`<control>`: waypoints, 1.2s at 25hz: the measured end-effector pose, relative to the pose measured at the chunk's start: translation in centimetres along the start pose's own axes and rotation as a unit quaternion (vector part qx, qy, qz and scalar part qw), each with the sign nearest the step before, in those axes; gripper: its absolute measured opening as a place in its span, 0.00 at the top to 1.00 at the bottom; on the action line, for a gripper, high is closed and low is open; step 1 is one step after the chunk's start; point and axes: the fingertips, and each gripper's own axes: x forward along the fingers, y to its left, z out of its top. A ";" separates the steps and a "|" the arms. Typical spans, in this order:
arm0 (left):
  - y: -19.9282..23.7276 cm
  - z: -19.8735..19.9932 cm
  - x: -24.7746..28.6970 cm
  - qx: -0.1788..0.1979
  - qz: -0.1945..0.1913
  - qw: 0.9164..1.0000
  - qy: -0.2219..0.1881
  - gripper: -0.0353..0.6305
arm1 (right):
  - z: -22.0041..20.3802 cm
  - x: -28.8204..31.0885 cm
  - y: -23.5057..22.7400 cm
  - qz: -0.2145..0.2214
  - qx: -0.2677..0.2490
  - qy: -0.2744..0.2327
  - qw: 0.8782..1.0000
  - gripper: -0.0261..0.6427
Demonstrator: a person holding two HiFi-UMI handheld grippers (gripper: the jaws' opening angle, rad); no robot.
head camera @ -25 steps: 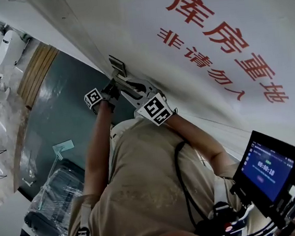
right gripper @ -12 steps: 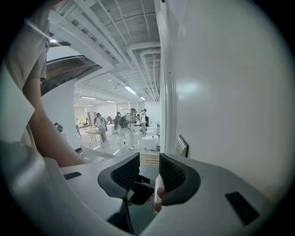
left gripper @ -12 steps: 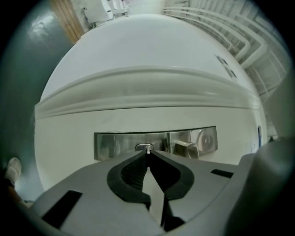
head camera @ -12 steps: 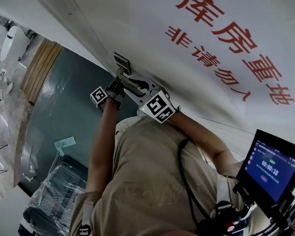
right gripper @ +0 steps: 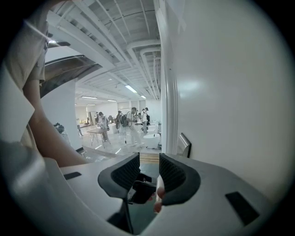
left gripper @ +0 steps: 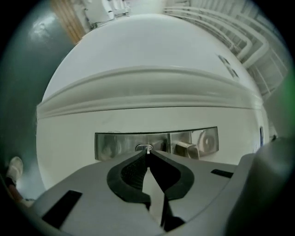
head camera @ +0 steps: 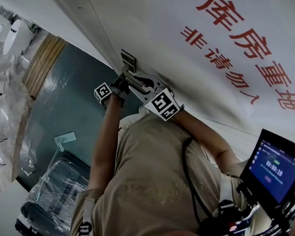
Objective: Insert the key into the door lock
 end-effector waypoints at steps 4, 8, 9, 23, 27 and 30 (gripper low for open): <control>-0.1 -0.1 0.1 -0.014 -0.028 0.999 -0.009 0.90 | -0.3 0.2 0.2 0.003 -0.004 0.007 1.000 0.75; 0.0 0.1 0.0 0.010 -0.020 1.000 0.001 0.90 | -0.3 0.6 0.2 0.003 -0.004 0.011 1.000 0.75; 0.1 0.1 0.0 0.017 -0.020 1.000 0.007 0.90 | -0.4 0.7 0.2 0.003 -0.005 0.012 1.000 0.75; -0.1 0.1 0.4 0.072 -0.002 0.997 0.004 0.90 | -1.2 1.3 0.2 -0.005 -0.006 0.031 0.999 0.75; 0.7 0.5 0.4 0.019 -0.024 0.999 -0.024 0.89 | -1.6 1.3 0.4 -0.005 -0.006 0.037 0.999 0.75; 0.1 0.4 0.8 0.040 -0.023 0.999 -0.022 0.89 | -1.9 1.0 0.4 -0.008 -0.004 0.039 0.999 0.75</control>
